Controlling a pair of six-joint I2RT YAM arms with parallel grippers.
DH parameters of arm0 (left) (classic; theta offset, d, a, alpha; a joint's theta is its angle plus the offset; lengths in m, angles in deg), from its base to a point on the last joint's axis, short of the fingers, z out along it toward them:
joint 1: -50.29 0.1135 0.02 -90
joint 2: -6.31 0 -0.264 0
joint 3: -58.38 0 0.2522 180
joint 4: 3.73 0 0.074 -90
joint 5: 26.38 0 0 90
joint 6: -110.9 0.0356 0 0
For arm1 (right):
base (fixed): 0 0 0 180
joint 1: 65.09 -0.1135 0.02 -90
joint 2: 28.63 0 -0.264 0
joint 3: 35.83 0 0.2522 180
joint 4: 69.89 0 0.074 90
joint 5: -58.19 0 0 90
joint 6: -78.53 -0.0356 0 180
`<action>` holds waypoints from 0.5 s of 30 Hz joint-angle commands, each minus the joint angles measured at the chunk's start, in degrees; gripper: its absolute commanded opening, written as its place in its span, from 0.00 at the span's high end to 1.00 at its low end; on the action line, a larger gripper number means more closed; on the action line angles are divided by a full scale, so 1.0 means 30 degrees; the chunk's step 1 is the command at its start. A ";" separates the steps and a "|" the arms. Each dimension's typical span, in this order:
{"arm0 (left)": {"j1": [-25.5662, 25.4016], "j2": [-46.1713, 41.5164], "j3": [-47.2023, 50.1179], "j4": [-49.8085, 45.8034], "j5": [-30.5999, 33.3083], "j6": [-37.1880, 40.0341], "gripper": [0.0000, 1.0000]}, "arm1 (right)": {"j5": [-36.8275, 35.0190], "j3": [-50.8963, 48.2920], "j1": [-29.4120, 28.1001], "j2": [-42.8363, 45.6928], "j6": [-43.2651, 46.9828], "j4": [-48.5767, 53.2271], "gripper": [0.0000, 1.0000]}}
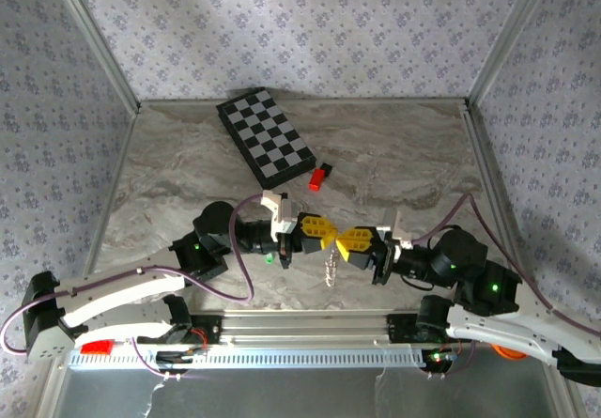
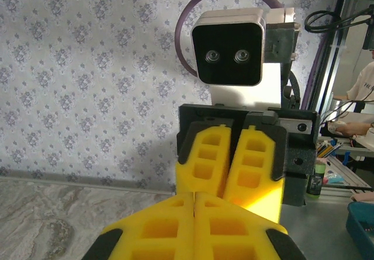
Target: Put the keys on the keyring
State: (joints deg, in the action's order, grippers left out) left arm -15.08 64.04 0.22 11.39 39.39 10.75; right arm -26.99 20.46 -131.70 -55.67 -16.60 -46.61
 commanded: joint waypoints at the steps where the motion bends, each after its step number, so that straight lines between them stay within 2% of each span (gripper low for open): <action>1: -0.0126 -0.0502 -0.0704 0.0794 -0.0587 -0.0031 1.00 | -0.0365 -0.0148 0.0163 0.0813 -0.0158 0.0331 0.78; 10: -0.0156 -0.0495 -0.0835 0.0704 -0.1086 -0.0058 1.00 | -0.0626 -0.0030 0.0230 0.1133 -0.0313 0.1113 0.56; 15: -0.0214 -0.0430 -0.0975 0.0517 -0.1262 0.0013 1.00 | -0.0029 0.0385 0.0320 0.0330 -0.0313 0.0918 0.55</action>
State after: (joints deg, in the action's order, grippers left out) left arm -15.12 64.04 0.22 11.02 37.27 10.75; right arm -27.93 20.17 -131.05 -53.73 -17.23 -44.03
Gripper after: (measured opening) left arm 0.047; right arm 0.452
